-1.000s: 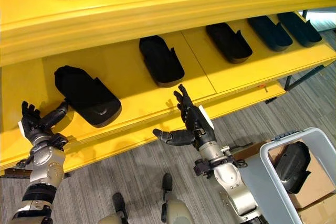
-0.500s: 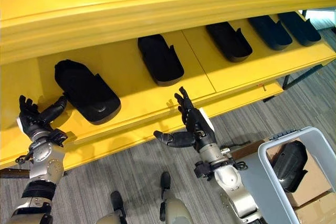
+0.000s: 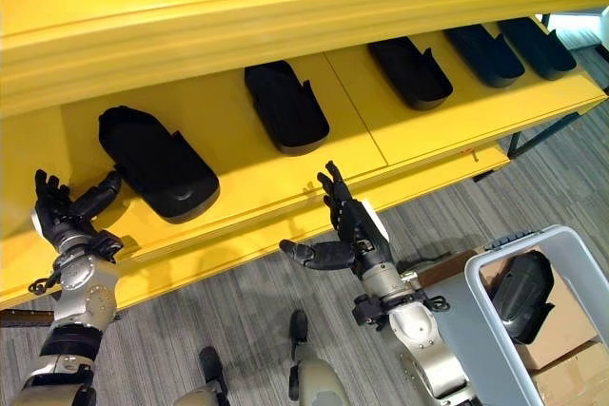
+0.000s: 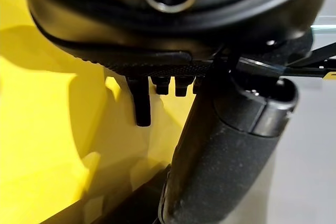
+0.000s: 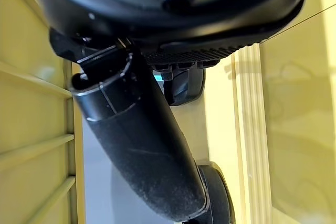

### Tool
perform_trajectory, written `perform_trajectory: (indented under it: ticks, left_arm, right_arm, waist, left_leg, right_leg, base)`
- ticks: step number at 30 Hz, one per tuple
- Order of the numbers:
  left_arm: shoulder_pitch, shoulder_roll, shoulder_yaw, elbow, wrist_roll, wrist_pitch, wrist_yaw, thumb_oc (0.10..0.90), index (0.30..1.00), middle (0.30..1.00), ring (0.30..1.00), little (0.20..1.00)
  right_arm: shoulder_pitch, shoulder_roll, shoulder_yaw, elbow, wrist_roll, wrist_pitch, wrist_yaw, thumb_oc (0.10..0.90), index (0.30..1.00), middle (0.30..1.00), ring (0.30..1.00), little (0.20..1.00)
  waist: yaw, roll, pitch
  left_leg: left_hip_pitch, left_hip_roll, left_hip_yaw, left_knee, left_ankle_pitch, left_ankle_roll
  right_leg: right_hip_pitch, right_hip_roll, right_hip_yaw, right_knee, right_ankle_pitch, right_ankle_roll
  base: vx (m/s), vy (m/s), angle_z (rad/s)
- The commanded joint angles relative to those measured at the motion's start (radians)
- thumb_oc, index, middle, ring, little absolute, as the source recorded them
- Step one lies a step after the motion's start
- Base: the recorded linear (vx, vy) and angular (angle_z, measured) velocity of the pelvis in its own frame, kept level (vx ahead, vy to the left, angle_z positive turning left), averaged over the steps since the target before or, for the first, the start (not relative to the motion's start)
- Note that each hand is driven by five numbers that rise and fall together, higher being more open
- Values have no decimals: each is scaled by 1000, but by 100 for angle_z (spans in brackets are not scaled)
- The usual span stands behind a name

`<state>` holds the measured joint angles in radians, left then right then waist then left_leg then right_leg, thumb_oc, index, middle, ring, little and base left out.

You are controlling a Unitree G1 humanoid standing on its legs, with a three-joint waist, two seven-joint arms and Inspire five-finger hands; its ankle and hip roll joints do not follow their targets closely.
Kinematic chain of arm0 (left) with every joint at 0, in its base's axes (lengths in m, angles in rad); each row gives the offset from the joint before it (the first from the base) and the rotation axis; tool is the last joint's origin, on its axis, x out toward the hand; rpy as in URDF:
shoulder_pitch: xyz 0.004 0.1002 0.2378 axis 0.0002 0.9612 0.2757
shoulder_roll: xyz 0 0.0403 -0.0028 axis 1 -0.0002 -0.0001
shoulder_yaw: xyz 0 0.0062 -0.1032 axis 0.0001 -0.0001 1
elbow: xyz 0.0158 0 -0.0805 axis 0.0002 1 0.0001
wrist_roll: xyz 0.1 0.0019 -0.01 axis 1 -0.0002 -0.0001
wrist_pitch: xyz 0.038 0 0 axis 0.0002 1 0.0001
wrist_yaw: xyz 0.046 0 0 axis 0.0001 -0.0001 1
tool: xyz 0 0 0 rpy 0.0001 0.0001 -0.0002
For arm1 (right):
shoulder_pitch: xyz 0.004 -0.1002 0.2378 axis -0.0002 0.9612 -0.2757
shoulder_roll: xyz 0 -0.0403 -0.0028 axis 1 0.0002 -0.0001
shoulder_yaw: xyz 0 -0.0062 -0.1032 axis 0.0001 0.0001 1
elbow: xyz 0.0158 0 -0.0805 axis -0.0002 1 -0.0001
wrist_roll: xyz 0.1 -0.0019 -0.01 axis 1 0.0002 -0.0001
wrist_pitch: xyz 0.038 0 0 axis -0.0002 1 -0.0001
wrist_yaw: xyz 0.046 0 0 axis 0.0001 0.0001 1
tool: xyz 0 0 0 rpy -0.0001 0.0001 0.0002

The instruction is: Move parts from the plastic box to the shelf.

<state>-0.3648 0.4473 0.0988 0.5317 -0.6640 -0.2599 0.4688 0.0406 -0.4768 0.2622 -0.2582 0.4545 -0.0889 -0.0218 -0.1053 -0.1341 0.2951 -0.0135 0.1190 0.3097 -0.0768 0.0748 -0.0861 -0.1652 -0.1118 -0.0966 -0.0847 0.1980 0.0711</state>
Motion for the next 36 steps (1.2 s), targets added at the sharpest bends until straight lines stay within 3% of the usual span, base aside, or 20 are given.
perform_trajectory:
  ticks: [1, 11, 22, 36]
  left_arm:
    - [-175, 7, -92, 54, -10, -1, -39, 900, 1000, 1000, 1000, 1000]
    - [-196, 23, -89, 77, -14, -7, -40, 900, 1000, 1000, 1000, 1000]
    - [16, -17, -30, -112, -37, -17, -77, 900, 1000, 1000, 1000, 1000]
    - [203, -91, -71, -340, -51, 7, -157, 900, 1000, 1000, 1000, 1000]
  right_arm:
    - [-61, -2, -40, -109, 13, -126, 2, 900, 1000, 1000, 1000, 1000]
    - [-56, -5, -40, -105, 31, -130, 13, 900, 1000, 1000, 1000, 1000]
    - [-132, 13, 37, -29, 161, -76, 64, 900, 1000, 1000, 1000, 1000]
    - [-263, 66, 67, 52, 189, -52, 35, 900, 1000, 1000, 1000, 1000]
  waist:
    - [-42, -6, -10]
    - [-45, -9, -7]
    - [5, 4, -11]
    - [53, 23, -3]
  left_leg:
    - [17, 66, -35, 73, -37, -32]
    - [16, 63, -31, 81, -41, -31]
    - [8, 53, -59, 78, -38, -26]
    - [-7, 31, -88, 75, -35, -11]
  right_leg:
    - [-9, -131, 13, 121, -52, 125]
    - [-12, -132, 20, 122, -49, 126]
    - [12, -149, -13, 122, -52, 121]
    - [23, -171, -37, 123, -46, 118]
  base:
    - [-3, 6, -3]
    - [0, 1, 0]
    - [-2, 0, 0]
    - [-8, 1, 7]
